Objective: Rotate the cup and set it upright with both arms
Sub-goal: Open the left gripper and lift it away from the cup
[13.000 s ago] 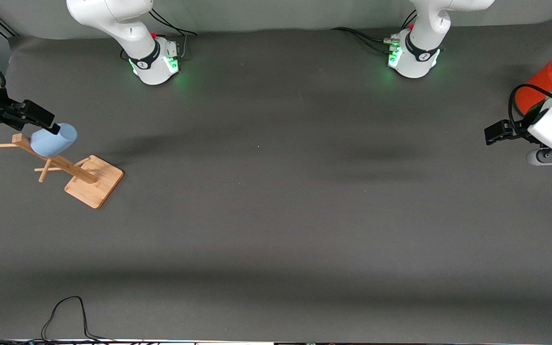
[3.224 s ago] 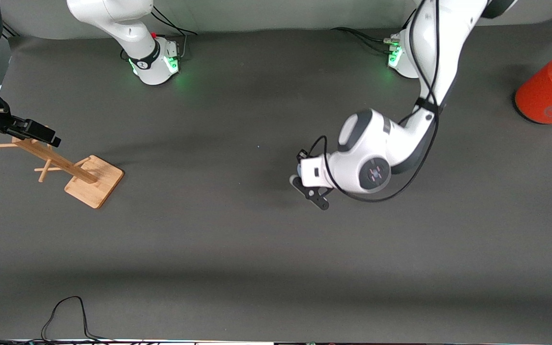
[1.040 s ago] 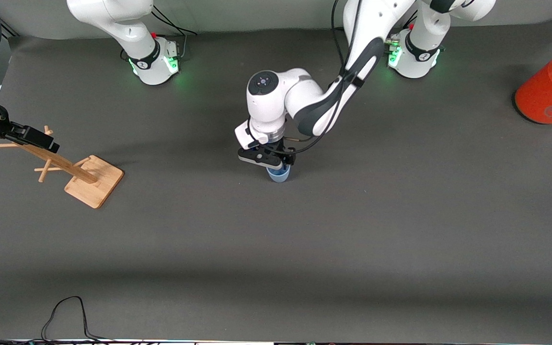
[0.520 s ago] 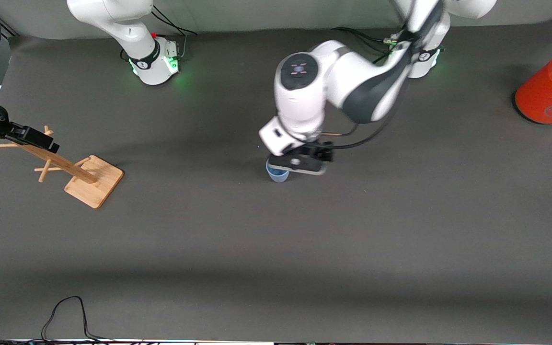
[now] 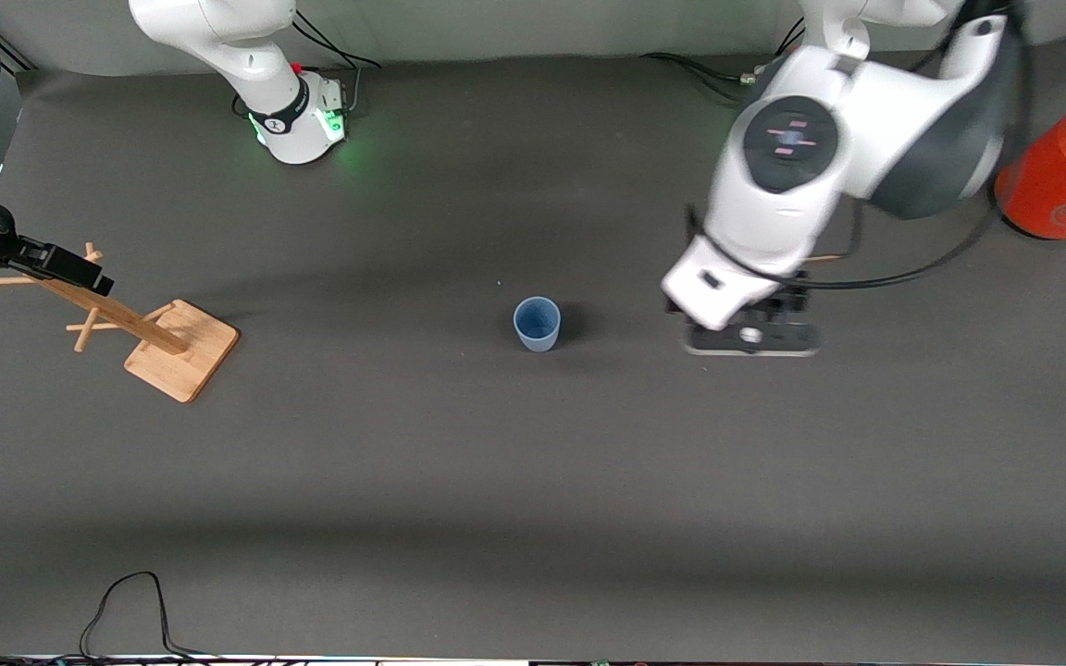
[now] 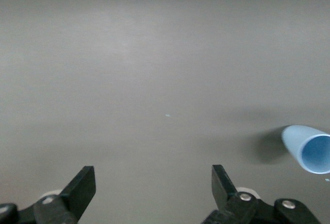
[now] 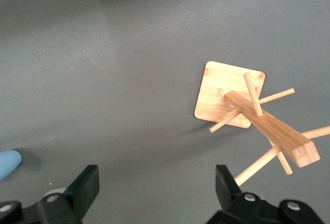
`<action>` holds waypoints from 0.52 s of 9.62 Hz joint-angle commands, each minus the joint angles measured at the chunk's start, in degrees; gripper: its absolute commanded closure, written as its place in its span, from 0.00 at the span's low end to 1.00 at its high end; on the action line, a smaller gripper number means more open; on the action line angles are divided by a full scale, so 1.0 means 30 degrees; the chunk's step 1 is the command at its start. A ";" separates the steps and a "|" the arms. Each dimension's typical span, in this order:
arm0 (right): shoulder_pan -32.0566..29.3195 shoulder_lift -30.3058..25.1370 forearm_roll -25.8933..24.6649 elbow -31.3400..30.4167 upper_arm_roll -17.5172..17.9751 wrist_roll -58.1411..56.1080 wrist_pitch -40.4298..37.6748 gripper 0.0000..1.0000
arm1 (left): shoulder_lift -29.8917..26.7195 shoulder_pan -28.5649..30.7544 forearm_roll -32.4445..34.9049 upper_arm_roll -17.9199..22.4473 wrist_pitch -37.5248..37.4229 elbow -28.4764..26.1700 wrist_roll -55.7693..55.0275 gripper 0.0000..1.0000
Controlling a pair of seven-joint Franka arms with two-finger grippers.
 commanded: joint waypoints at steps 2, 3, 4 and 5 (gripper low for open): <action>0.0897 0.0647 0.0189 0.0803 0.0298 0.2158 -0.0175 0.00 | -0.2580 0.3886 -0.2280 0.0055 0.0109 -0.2241 0.4914 0.00; 0.0902 0.0649 0.0216 0.0979 0.0182 0.2070 -0.0233 0.00 | -0.3048 0.3780 -0.2546 0.1680 0.0108 -0.2533 0.6612 0.00; 0.0844 0.0707 0.0303 0.1560 0.0123 0.2011 -0.0321 0.00 | -0.3546 0.2908 -0.3331 0.3843 0.0108 -0.2971 0.8340 0.00; 0.0814 0.1084 0.0420 0.2204 0.0006 0.1576 -0.0379 0.00 | -0.4015 0.1537 -0.3426 0.6359 -0.0037 -0.3323 0.9373 0.00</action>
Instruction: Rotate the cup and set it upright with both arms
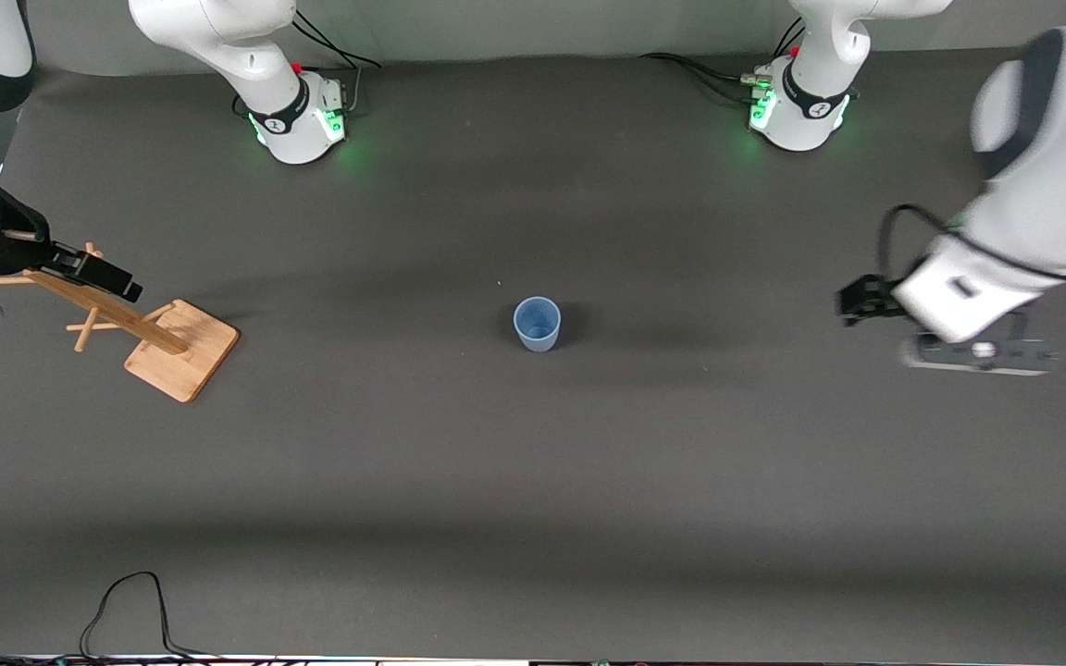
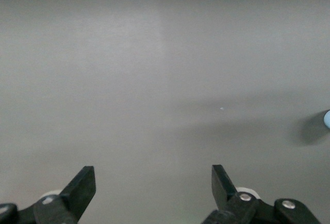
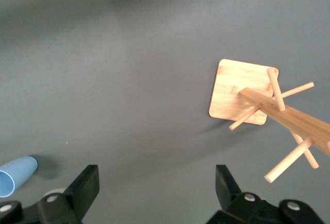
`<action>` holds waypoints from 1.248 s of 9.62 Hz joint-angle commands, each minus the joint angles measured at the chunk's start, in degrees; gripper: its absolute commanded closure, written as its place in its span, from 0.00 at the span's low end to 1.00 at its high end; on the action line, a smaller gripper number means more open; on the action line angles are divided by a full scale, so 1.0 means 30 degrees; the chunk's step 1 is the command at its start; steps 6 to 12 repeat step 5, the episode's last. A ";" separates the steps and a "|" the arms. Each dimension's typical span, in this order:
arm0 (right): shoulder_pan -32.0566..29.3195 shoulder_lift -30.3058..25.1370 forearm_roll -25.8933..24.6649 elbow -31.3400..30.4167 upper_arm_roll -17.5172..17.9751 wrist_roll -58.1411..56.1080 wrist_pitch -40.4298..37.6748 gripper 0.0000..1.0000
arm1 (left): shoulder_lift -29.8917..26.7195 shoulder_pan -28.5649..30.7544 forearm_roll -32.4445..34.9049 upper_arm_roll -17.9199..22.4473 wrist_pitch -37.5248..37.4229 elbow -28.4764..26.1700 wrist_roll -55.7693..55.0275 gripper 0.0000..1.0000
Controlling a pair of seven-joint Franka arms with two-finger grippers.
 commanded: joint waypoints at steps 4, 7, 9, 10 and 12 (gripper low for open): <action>-0.0078 0.0602 0.0361 0.1766 -0.0817 -0.3086 -0.1696 0.00 | -0.2138 -0.2935 0.0119 0.4934 -0.1159 -0.1453 0.1581 0.00; -0.0078 0.0660 0.0332 0.2086 -0.0818 -0.3086 -0.1961 0.00 | -0.2138 -0.1596 0.0119 0.3656 -0.1362 -0.1394 0.1553 0.00; -0.0078 0.0660 0.0332 0.2086 -0.0818 -0.3086 -0.1961 0.00 | -0.2138 -0.1596 0.0119 0.3656 -0.1362 -0.1394 0.1553 0.00; -0.0078 0.0660 0.0332 0.2086 -0.0818 -0.3086 -0.1961 0.00 | -0.2138 -0.1596 0.0119 0.3656 -0.1362 -0.1394 0.1553 0.00; -0.0078 0.0660 0.0332 0.2086 -0.0818 -0.3086 -0.1961 0.00 | -0.2138 -0.1596 0.0119 0.3656 -0.1362 -0.1394 0.1553 0.00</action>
